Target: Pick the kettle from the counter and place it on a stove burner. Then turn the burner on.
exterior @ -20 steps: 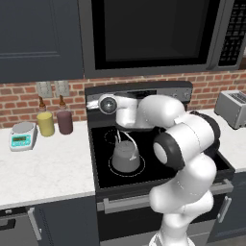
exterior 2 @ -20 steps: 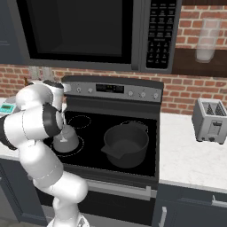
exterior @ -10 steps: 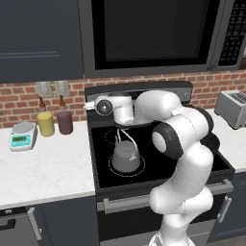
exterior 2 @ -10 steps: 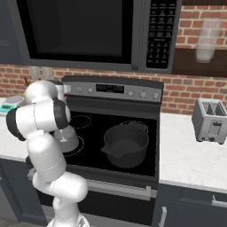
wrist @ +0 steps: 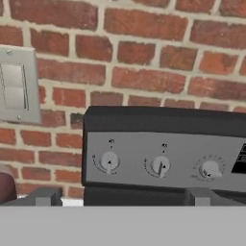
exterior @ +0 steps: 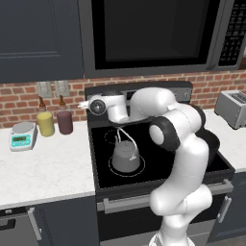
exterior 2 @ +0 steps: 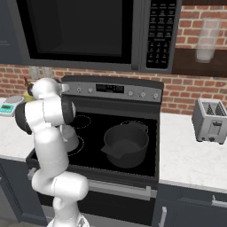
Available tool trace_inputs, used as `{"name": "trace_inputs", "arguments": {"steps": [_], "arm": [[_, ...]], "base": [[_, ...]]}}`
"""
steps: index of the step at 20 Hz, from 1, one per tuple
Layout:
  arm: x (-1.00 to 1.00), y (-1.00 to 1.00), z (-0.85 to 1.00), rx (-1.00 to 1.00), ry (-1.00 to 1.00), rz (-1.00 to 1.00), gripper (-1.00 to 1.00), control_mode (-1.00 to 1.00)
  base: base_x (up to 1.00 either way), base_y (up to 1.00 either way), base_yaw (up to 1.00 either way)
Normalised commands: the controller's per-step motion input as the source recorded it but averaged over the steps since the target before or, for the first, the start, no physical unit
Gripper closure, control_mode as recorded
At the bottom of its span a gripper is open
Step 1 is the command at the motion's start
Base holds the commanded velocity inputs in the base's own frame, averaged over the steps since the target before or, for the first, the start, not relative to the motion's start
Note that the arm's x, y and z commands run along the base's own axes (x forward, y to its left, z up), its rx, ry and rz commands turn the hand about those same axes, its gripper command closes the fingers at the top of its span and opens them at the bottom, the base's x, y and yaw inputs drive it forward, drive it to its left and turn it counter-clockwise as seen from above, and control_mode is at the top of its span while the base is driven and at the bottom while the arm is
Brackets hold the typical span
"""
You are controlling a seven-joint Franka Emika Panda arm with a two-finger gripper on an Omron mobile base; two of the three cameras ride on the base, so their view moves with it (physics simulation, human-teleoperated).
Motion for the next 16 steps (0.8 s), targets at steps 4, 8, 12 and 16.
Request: {"name": "trace_inputs", "arguments": {"steps": [4,8,12,16], "arm": [[0.28,0.00,-0.20,0.00,0.00,0.00,-1.00,-1.00],[0.14,0.00,-0.34,0.00,0.00,0.00,-1.00,-1.00],[0.03,0.01,-0.15,0.00,0.00,0.00,-1.00,-1.00],[0.04,0.07,-0.08,0.00,0.00,0.00,-1.00,-1.00]], "base": [[0.00,0.00,0.00],[0.00,0.00,0.00],[0.00,0.00,0.00],[0.00,0.00,0.00]]}}
